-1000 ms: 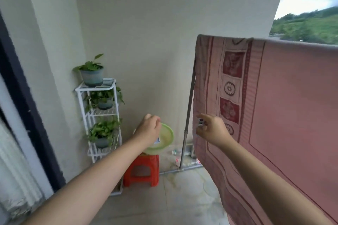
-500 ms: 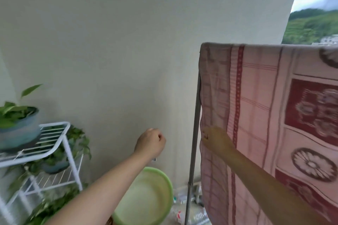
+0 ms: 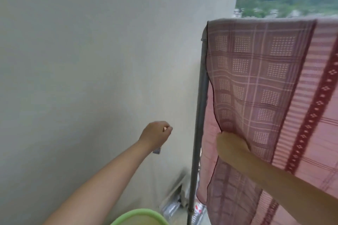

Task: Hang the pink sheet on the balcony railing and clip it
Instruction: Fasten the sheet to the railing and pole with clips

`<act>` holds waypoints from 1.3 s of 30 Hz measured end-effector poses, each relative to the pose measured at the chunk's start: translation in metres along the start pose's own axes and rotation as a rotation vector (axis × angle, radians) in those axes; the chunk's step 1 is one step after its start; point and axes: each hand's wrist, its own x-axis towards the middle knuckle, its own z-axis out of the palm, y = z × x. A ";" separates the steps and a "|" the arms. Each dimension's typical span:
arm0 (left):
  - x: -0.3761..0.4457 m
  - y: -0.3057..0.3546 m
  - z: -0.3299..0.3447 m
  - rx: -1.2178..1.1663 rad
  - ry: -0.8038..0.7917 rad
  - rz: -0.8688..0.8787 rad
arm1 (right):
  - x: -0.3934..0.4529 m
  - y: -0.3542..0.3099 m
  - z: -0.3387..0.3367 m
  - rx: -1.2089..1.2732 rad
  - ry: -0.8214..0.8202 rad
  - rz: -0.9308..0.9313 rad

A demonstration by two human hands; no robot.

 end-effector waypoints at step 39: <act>0.076 0.007 0.038 -0.680 -0.219 0.426 | 0.012 -0.061 0.065 0.328 0.657 -0.249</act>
